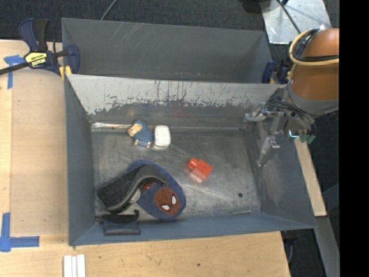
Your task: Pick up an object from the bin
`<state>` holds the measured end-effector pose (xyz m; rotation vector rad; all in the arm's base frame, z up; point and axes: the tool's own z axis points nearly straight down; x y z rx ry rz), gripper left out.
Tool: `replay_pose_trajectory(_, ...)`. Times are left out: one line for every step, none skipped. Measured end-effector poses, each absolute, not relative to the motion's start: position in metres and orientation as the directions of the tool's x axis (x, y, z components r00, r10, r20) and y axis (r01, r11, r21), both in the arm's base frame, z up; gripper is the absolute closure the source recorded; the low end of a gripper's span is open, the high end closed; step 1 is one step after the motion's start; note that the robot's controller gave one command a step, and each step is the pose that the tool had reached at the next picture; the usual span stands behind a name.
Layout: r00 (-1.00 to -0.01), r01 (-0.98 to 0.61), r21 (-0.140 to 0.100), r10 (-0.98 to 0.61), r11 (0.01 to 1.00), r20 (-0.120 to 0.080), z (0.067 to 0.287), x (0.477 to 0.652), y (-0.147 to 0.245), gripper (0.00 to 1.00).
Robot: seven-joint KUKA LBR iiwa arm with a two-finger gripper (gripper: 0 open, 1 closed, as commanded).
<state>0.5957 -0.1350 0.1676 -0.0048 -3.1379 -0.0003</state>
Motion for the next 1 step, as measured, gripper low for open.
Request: replay_pose_trajectory(-0.993, -0.12, 0.003, -0.12, 0.993, -0.001, 0.1512, 0.6133, -0.0682, 0.0)
